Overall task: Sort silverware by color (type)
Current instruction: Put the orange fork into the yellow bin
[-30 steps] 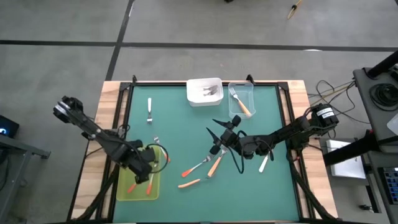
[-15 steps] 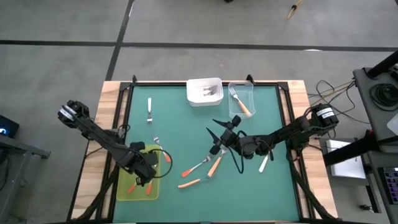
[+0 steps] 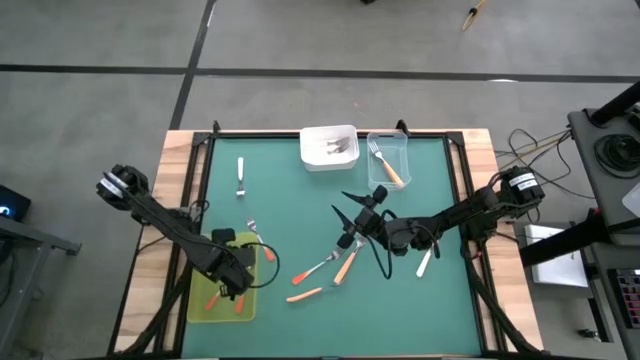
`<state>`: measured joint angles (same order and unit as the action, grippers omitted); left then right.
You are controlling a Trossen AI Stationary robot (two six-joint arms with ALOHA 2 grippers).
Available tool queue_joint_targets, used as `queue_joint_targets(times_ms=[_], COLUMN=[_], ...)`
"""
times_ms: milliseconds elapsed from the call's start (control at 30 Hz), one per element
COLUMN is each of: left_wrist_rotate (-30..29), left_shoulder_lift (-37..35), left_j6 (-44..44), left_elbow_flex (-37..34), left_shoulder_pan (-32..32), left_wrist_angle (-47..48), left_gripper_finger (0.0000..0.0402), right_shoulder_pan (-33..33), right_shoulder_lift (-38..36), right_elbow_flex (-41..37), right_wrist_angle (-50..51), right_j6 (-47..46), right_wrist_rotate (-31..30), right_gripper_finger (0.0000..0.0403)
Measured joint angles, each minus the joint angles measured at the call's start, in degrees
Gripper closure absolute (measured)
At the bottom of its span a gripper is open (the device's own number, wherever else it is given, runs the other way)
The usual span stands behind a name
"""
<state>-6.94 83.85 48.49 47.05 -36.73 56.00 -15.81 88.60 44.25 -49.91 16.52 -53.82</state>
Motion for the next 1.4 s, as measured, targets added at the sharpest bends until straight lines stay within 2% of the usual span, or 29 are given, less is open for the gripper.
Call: queue_joint_targets(times_ms=[233,367,600,800,1233,1400], left_wrist_rotate=[0.53,0.75,6.07,5.09,2.32,2.02], left_shoulder_lift=[-1.94,-2.49,-3.10,-2.82,0.62,1.26], left_j6=[-1.14,-1.73,-0.99,0.10,6.81,10.68], left_elbow_flex=[-1.87,-3.87,-2.85,-2.47,-3.74,-3.76], left_shoulder_pan=[0.00,0.00,0.00,-0.35,-0.28,-0.31], left_wrist_angle=[0.28,-0.75,-4.27,-12.45,-9.22,-4.94], left_gripper_finger=[0.0396,0.0399,0.0401,0.0401,0.0402,0.0402], right_shoulder_pan=[0.00,0.00,0.09,0.09,0.17,0.17], right_shoulder_lift=[0.00,0.00,0.00,0.00,0.00,0.00], right_elbow_flex=[0.00,0.00,0.00,0.00,0.00,0.00], right_wrist_angle=[-0.02,-0.02,-0.02,-0.02,-0.04,-0.04], right_j6=[-0.03,-0.32,-0.93,-0.99,-1.11,-1.52], right_wrist_rotate=[0.00,0.00,0.02,0.02,0.24,0.28], right_gripper_finger=[0.0202,0.0202,0.0202,0.0202,0.0202,0.0202])
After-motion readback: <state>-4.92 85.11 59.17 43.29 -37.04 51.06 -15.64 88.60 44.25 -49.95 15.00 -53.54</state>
